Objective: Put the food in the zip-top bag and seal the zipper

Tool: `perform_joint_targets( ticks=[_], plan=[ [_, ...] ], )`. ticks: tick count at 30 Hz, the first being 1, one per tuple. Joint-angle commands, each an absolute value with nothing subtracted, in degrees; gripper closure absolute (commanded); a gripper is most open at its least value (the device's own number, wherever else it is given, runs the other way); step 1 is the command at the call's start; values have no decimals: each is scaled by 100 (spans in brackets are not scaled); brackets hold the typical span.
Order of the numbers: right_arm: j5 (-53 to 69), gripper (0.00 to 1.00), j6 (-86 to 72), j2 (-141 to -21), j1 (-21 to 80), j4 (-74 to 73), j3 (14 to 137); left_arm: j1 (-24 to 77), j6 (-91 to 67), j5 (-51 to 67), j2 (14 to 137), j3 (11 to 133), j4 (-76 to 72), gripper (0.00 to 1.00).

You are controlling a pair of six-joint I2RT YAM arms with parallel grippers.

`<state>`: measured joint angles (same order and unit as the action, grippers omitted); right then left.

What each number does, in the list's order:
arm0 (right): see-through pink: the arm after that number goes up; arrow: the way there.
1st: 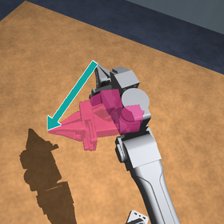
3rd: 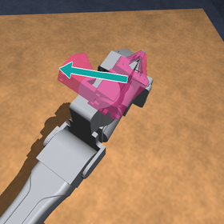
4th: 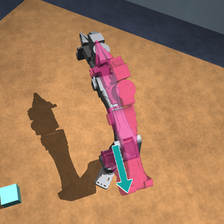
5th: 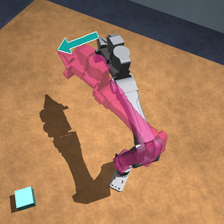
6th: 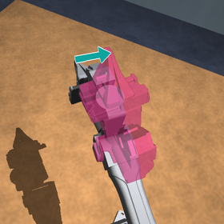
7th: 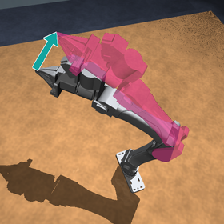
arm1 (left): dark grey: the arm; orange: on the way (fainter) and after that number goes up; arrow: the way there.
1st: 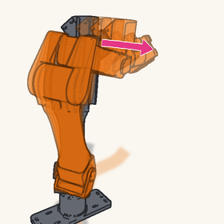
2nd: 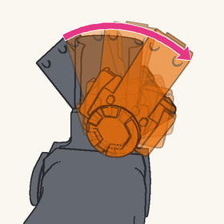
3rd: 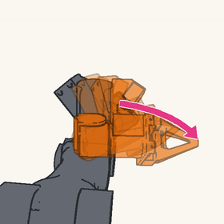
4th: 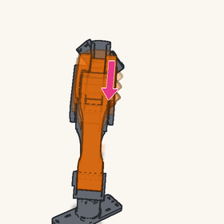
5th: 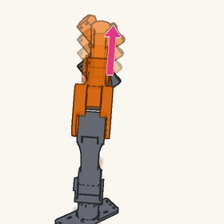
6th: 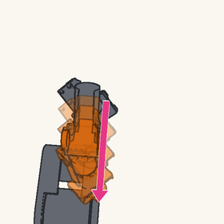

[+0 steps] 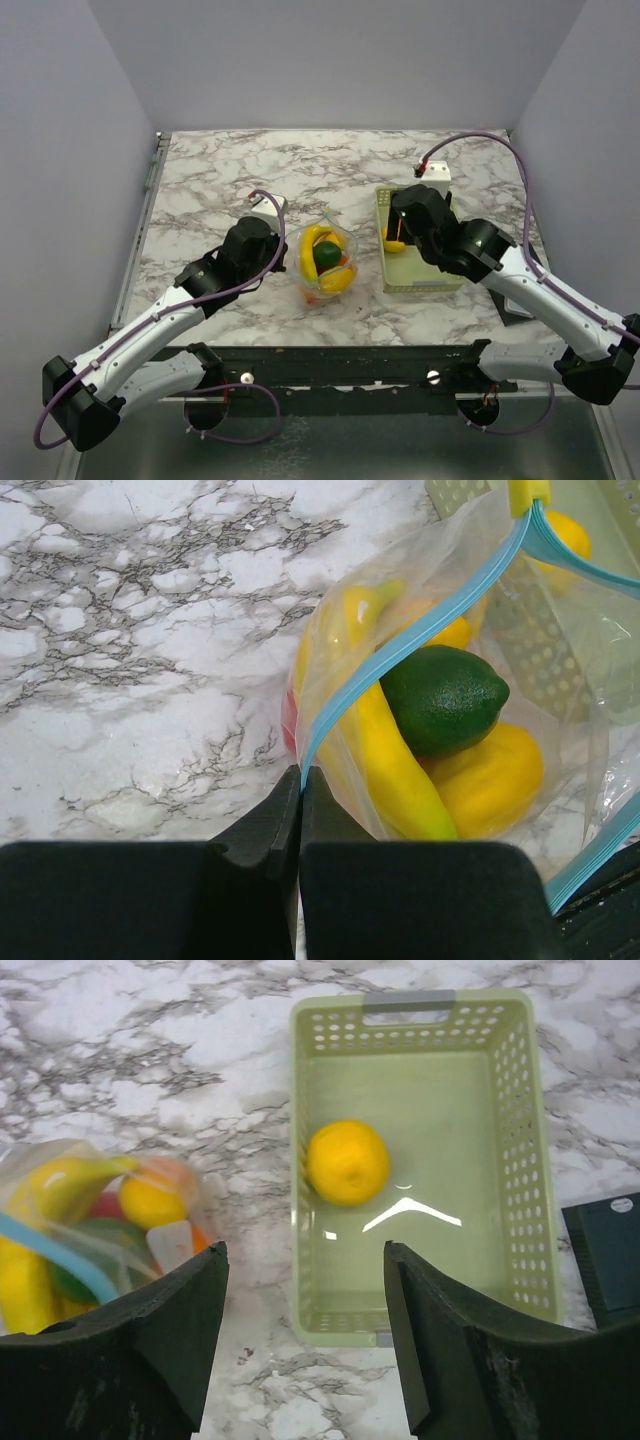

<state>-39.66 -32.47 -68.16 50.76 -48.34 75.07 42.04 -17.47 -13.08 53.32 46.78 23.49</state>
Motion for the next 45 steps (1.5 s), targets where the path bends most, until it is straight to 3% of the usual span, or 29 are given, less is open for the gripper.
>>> perform_joint_targets(
  ticks=[1, 8, 16, 22, 29, 45],
  plan=[
    [-3503, 31, -3141, -6737, 4469, -4420, 7080, 4172, -1715, -1239, 5350, 4615, 2461, 100],
    [-2388, 26, -2962, -6896, 3381, -3836, 6460, 4175, -1708, -1239, 5396, 4616, 2459, 100],
    [-1517, 15, -2886, -7261, 2683, -3237, 6051, 4172, -1698, -1239, 5405, 4616, 2459, 100],
    [-1029, 12, -2903, -7587, 2287, -2914, 5943, 4175, -1693, -1239, 5407, 4619, 2458, 100],
    [-573, 6, -2920, -8111, 2075, -2620, 5932, 4175, -1679, -1235, 5414, 4622, 2461, 100],
    [-295, 5, -3051, -8942, 1886, -2268, 5889, 4170, -1664, -1239, 5447, 4628, 2461, 100]
  ],
)
